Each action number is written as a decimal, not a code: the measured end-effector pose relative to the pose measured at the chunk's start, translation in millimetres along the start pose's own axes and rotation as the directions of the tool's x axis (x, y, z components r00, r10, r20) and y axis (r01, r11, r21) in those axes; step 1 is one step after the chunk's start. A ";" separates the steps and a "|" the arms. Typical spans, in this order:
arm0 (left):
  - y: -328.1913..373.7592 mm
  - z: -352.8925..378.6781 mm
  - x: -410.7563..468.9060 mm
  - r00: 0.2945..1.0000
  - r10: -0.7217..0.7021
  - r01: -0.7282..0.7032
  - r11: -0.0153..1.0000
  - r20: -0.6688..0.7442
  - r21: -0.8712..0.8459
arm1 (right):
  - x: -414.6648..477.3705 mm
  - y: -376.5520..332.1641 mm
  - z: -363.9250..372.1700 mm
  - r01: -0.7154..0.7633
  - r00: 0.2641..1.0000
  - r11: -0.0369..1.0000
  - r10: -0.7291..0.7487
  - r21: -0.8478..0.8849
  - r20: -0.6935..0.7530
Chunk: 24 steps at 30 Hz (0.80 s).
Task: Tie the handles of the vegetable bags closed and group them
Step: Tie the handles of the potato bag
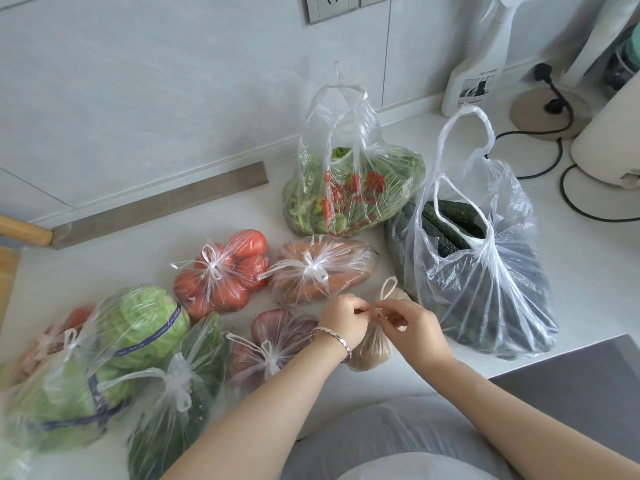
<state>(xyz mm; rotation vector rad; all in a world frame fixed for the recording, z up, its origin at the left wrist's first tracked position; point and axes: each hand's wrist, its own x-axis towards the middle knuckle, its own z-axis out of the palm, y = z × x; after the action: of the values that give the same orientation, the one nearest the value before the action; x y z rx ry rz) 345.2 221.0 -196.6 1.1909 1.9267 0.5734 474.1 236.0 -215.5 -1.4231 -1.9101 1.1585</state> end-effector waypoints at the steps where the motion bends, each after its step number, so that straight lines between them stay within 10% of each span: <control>1: 0.0 0.3 -0.8 1.000 0.009 -0.009 1.000 0.004 0.015 | -0.7 1.7 0.7 0.085 0.996 0.994 -0.086 -0.072 -0.012; 10: -0.8 -2.2 -5.8 0.998 0.053 -0.055 0.997 0.042 0.052 | 10.7 1.9 2.9 0.250 0.967 0.911 -0.250 -0.327 0.042; 24: -0.8 2.6 -10.3 0.996 0.088 -0.088 0.993 0.002 0.081 | 10.2 -1.6 -7.6 -0.186 0.980 0.976 0.177 0.110 0.089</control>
<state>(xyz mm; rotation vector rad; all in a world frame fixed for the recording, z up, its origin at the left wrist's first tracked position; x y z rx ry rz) 349.4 211.5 -194.7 1.3320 1.9224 0.5472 475.8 248.0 -211.2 -1.5328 -1.7596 1.4077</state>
